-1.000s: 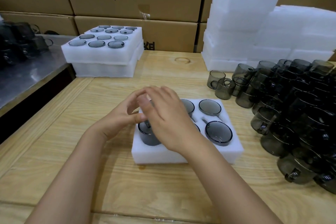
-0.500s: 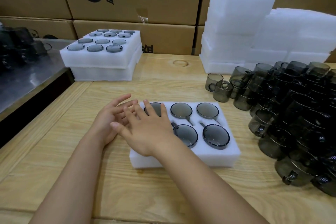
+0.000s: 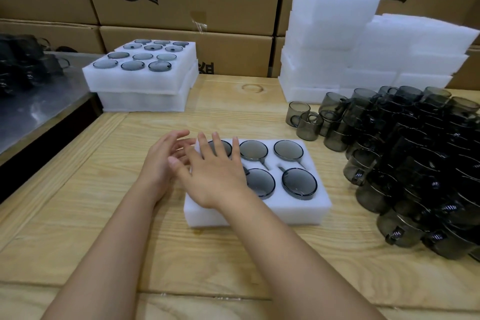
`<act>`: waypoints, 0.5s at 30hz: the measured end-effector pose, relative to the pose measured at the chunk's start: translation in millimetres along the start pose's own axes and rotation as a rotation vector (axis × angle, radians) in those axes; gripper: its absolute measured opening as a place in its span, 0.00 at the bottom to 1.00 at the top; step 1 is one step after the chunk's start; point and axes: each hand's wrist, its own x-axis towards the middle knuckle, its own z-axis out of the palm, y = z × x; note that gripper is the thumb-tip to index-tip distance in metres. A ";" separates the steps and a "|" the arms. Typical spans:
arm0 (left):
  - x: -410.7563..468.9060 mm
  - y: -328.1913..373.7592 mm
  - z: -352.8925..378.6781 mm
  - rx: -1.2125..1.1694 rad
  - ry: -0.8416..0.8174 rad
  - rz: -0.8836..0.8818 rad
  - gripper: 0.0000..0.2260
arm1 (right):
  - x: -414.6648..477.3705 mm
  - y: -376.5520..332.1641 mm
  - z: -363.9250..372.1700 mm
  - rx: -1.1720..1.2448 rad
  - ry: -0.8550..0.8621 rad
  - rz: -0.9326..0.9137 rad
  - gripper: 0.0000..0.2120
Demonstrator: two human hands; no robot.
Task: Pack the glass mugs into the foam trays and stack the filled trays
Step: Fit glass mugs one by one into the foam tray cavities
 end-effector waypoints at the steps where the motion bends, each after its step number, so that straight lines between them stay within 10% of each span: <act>1: -1.8 -1.9 2.0 0.014 0.000 0.015 0.11 | -0.1 -0.1 -0.8 0.007 -0.006 -0.003 0.32; 6: -2.8 -8.2 4.9 0.108 -0.022 0.040 0.09 | -10.7 -3.7 -6.5 0.056 0.118 0.023 0.31; 12: -5.7 -7.2 5.0 0.183 -0.073 0.056 0.07 | -50.1 16.6 -17.6 0.054 0.937 -0.153 0.15; 15: -7.4 -3.5 7.3 0.245 -0.081 0.043 0.08 | -64.9 64.7 -34.8 0.040 1.011 0.051 0.15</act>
